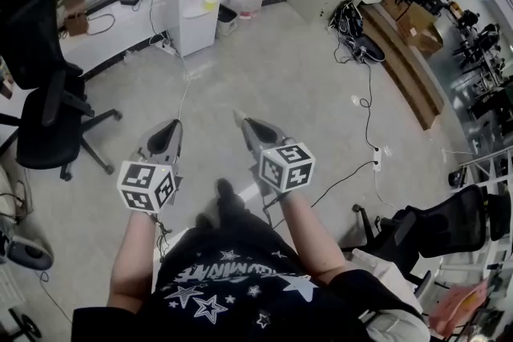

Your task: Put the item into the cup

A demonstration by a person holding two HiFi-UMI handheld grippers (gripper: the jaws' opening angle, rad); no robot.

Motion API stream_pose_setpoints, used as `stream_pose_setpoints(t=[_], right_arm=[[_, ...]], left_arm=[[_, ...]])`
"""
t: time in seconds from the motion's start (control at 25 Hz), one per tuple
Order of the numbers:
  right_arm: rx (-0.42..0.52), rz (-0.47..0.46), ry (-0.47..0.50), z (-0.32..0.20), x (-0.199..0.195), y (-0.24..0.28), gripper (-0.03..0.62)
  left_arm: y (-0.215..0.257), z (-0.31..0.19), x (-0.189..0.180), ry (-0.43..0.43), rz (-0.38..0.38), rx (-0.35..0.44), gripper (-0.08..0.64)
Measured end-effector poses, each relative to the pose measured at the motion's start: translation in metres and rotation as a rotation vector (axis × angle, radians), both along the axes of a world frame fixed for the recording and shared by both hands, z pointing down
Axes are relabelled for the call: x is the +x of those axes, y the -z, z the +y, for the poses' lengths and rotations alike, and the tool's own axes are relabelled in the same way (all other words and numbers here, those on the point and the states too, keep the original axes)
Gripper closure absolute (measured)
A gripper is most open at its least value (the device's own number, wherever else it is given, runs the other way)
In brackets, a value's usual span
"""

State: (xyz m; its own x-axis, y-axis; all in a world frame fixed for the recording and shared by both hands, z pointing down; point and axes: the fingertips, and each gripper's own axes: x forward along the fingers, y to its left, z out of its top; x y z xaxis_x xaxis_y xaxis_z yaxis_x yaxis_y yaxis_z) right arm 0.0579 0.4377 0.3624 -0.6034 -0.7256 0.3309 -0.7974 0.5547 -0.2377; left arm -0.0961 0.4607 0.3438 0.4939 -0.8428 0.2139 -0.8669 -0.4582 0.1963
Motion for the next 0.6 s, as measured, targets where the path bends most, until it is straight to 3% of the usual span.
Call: stream_pose_setpoints(t=[0.6], right_arm=[[-0.002, -0.058, -0.073, 0.003, 0.014, -0.003, 0.591]], left_arm=[[-0.009, 0.005, 0.002, -0.016, 0.007, -0.012, 0.555]])
